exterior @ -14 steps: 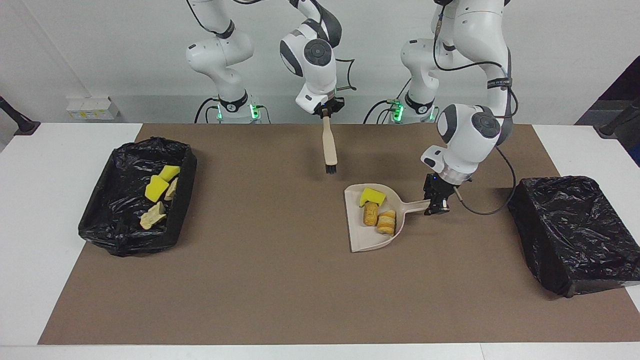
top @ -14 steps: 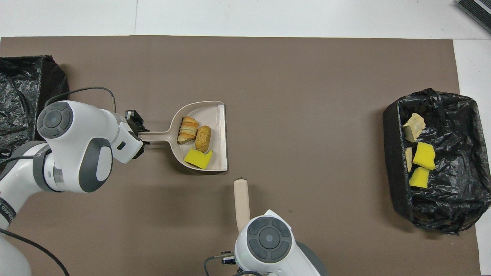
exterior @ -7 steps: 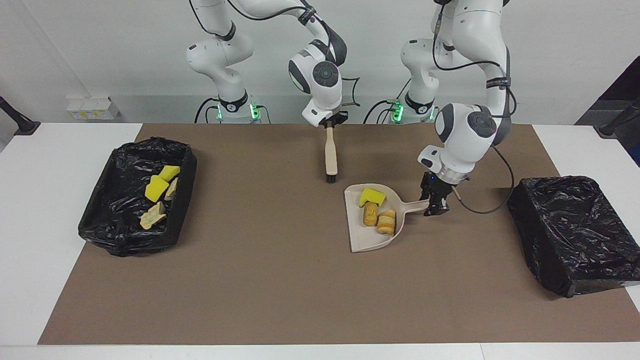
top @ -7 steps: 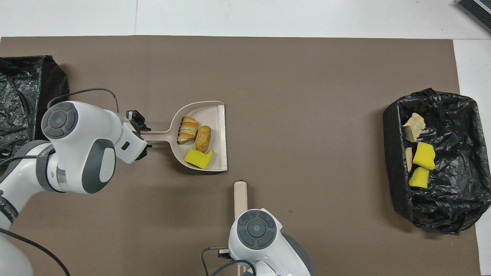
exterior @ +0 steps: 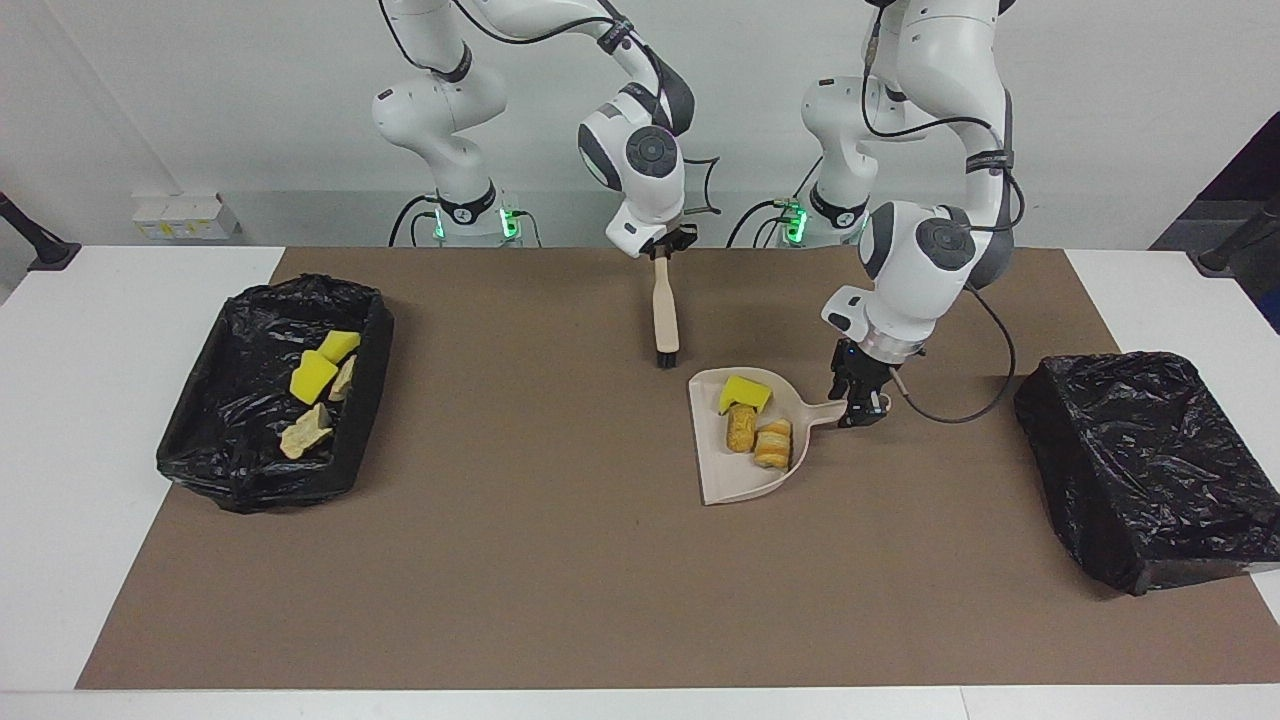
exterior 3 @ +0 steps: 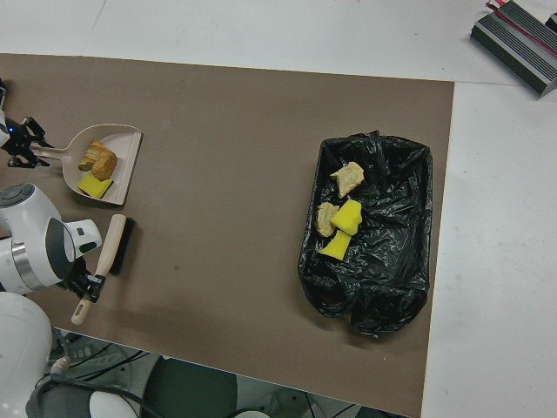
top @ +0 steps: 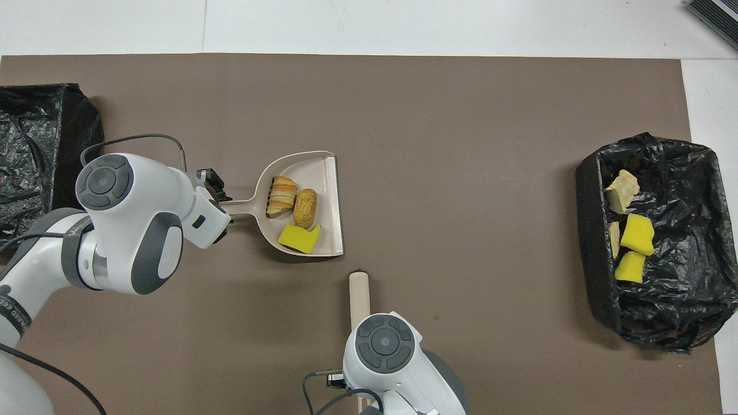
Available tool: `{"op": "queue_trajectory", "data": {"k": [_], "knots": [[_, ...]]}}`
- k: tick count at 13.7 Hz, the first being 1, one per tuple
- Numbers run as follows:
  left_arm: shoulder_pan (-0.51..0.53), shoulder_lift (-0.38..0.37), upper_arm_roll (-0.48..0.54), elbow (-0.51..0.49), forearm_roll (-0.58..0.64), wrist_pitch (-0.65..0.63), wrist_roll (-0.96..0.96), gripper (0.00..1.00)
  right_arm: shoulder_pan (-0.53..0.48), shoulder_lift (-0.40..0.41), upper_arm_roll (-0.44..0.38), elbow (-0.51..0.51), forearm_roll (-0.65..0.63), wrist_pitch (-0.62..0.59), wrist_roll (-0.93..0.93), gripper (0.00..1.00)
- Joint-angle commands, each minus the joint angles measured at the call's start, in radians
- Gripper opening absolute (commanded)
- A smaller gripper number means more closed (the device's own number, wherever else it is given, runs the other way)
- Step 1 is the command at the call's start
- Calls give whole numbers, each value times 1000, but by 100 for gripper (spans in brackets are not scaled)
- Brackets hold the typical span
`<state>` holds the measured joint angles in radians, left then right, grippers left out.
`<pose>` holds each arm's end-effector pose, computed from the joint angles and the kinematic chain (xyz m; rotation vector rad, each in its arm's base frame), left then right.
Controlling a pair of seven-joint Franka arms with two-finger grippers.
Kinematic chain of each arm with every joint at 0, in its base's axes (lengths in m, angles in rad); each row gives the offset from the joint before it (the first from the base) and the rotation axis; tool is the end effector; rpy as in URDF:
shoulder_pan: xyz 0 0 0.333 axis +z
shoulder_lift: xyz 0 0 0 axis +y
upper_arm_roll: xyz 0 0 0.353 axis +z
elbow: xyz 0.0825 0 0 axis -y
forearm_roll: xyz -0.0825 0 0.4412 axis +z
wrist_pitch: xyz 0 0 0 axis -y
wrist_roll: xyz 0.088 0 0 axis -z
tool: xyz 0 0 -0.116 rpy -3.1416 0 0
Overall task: Sweep and dump trash in bin
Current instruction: 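Lift the loaded dustpan with the left gripper while the right gripper withdraws, then carry the dustpan with the left gripper over the bin near the left arm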
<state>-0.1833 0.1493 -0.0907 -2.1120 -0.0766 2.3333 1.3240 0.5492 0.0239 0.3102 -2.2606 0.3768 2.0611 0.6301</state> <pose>0.5994 -0.1695 0.3435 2.2287 -2.1732 0.1526 0.3365 0.4247 0.3289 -3.0031 -0.0205 0.5737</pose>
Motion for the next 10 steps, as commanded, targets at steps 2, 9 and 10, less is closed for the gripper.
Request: {"op": "queue_trajectory", "data": {"k": [2, 9, 10], "knots": [[2, -25, 8, 4, 29, -31, -11, 0, -18, -19, -14, 32, 4, -12, -33, 100], [165, -39, 8, 15, -277, -37, 418, 0, -317, -82, -17, 148, -264, -108, -99, 100], [188, -42, 6, 9, -316, -58, 460, 0, -355, -78, -17, 162, -309, -104, -110, 100]]}}
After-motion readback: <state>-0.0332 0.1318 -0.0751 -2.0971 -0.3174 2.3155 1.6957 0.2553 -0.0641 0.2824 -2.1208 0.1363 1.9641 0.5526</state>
